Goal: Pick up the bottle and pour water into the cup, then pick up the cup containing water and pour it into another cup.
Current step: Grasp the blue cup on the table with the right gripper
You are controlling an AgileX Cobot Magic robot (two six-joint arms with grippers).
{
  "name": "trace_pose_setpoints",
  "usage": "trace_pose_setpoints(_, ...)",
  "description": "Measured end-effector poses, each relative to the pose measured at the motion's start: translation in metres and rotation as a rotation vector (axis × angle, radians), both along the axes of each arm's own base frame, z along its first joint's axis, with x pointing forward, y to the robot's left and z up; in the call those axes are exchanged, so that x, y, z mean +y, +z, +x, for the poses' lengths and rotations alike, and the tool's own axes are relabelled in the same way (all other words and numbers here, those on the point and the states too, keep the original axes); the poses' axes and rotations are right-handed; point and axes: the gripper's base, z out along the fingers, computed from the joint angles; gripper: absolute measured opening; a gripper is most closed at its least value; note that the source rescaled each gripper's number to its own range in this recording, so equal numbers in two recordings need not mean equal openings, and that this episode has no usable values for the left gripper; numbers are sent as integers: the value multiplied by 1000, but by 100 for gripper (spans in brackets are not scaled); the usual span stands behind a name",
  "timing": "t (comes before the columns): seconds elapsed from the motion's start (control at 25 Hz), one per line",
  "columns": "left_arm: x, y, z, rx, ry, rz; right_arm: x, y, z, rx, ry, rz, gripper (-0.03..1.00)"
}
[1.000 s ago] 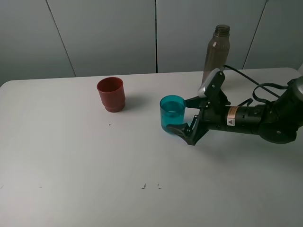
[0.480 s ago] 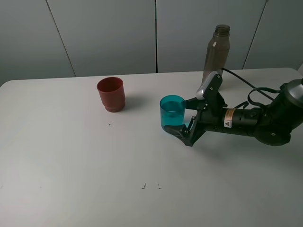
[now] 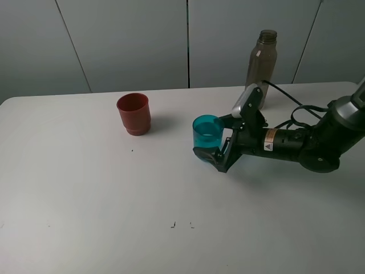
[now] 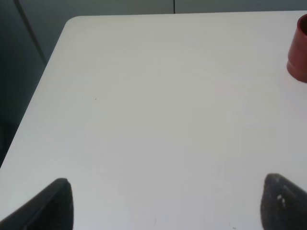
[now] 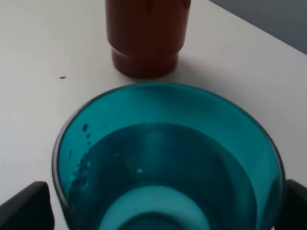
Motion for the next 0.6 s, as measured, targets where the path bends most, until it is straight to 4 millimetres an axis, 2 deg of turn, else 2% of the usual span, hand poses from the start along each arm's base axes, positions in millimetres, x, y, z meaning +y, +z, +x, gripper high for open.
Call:
trace_pose_setpoints(0.2,0,0,0,0,0,0,3,2,4,-16,4,6,100)
trace_pose_setpoints(0.6,0,0,0,0,0,0,9,-9,5,-5,23,23,100)
